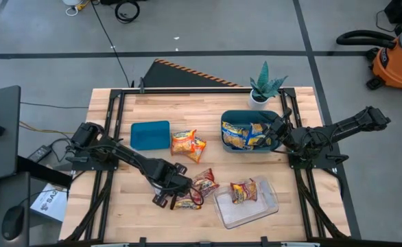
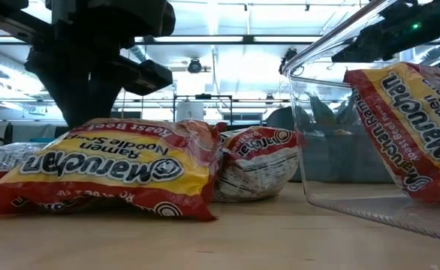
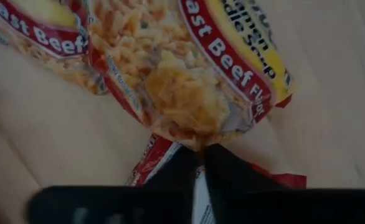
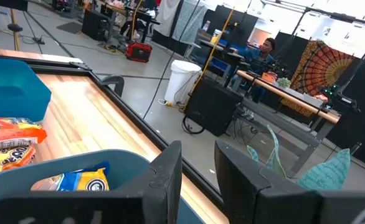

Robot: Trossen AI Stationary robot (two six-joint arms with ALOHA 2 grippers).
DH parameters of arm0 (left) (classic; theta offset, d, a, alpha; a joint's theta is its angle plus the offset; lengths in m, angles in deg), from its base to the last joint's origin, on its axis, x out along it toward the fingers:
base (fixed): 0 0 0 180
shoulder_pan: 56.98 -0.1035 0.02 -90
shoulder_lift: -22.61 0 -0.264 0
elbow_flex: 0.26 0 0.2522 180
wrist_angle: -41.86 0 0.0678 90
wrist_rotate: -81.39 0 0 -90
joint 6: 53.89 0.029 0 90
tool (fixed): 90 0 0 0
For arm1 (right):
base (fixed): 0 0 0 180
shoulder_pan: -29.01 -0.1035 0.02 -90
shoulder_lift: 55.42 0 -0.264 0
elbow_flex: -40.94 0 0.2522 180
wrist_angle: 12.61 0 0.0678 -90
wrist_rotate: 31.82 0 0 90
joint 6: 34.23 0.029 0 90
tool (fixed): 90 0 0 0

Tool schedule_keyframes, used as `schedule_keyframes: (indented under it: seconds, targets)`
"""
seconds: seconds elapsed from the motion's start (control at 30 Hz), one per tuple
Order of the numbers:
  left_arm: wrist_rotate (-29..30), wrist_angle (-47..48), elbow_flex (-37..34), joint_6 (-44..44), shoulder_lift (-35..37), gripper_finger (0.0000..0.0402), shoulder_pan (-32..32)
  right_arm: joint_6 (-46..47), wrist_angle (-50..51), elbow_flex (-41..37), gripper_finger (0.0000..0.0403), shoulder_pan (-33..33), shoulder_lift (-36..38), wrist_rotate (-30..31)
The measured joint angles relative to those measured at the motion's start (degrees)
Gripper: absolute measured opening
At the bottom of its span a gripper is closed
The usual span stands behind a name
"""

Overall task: Sort Maruchan noodles
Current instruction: Put the red noodle pack into the transparent bin

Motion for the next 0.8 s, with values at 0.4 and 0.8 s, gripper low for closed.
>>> schedule_keyframes:
  seconds: [0.4,0.8]
  targets:
    - [-2.9,4.8,12.0,-1.6,2.4,0.0005,-2.3,0.0,0.0,0.0,0.0101,0.0,0.0,0.0]
    - [-0.9,-6.2,25.4,9.9,3.3,0.0003,-4.4,-0.2,0.0,0.0,0.0101,0.0,0.0,0.0]
